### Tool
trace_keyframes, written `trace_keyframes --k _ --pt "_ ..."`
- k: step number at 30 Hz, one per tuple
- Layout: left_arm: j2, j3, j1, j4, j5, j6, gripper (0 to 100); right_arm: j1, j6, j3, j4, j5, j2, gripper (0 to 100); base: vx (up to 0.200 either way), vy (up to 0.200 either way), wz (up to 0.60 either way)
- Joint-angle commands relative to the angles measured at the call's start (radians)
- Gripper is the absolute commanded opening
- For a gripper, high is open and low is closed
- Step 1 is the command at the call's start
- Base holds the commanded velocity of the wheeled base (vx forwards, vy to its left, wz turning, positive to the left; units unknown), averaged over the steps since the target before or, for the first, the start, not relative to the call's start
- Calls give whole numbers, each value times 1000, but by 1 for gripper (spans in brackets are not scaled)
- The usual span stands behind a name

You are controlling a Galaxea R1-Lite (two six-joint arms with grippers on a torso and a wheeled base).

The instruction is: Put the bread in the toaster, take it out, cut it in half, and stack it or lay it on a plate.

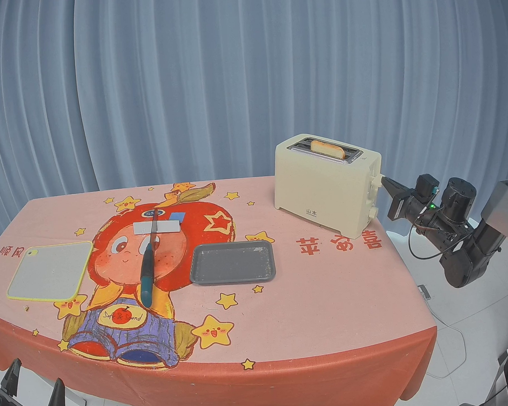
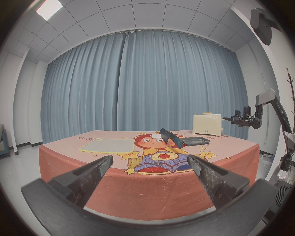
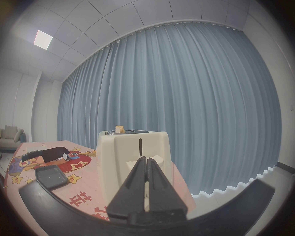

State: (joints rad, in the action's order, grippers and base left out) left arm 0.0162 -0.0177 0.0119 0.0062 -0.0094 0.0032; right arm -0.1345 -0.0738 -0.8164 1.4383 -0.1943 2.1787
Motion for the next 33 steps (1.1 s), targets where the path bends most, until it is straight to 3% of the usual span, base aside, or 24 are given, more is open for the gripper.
trace_keyframes --k 1,33 --pt "-16 18 0 0 0 0 100 -1 8 5 1 -1 10 0 0 0 0" --pt "-16 18 0 0 0 0 100 3 48 37 -2 -1 38 0 0 0 0"
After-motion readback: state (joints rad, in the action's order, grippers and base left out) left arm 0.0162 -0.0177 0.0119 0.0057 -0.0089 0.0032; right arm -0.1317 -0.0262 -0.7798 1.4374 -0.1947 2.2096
